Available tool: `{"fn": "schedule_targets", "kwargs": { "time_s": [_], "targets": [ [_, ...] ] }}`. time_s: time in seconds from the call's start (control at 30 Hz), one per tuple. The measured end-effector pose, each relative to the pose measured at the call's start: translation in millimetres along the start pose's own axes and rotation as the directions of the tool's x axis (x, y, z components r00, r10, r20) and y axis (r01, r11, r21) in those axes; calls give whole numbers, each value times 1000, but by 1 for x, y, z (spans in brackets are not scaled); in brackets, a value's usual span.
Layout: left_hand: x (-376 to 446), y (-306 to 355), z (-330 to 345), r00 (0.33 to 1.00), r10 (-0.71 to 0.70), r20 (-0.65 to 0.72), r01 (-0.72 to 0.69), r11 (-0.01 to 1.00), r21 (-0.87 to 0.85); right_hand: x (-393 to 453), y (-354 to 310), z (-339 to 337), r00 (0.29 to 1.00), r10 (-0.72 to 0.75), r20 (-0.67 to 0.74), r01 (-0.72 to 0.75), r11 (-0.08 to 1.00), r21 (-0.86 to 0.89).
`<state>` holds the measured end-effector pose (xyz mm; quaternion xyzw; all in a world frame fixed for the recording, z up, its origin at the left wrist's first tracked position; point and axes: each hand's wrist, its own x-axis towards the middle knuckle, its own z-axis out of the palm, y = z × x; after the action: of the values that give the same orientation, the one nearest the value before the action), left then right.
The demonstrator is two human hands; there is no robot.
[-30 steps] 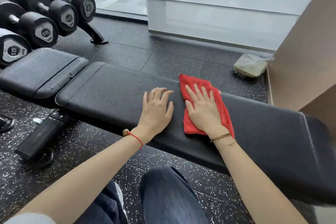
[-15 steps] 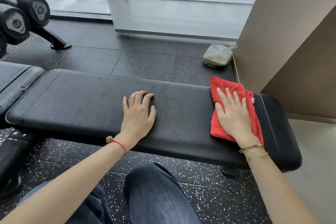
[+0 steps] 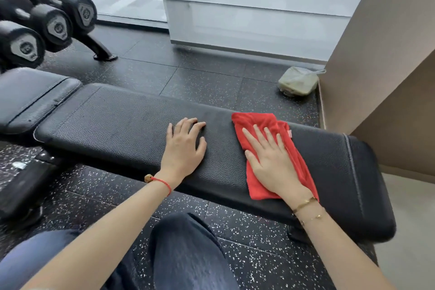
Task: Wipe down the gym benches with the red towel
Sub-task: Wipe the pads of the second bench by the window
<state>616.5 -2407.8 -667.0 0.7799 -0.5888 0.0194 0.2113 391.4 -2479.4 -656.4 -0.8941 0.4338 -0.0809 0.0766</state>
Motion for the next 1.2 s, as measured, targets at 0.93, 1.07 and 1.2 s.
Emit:
{"fn": "schedule_targets", "kwargs": {
  "time_s": [0.93, 1.07, 1.2],
  "targets": [
    [2, -320, -112, 982, -183, -35, 185, 979, 88, 192, -358, 90, 979, -195, 60, 188, 977, 99],
    [4, -331, -109, 982, -186, -8, 186, 982, 39, 213, -365, 92, 986, -155, 65, 147, 984, 102],
    [5, -335, -107, 982, -182, -49, 182, 983, 4, 222, -368, 92, 988, -139, 64, 132, 987, 94]
  ]
}}
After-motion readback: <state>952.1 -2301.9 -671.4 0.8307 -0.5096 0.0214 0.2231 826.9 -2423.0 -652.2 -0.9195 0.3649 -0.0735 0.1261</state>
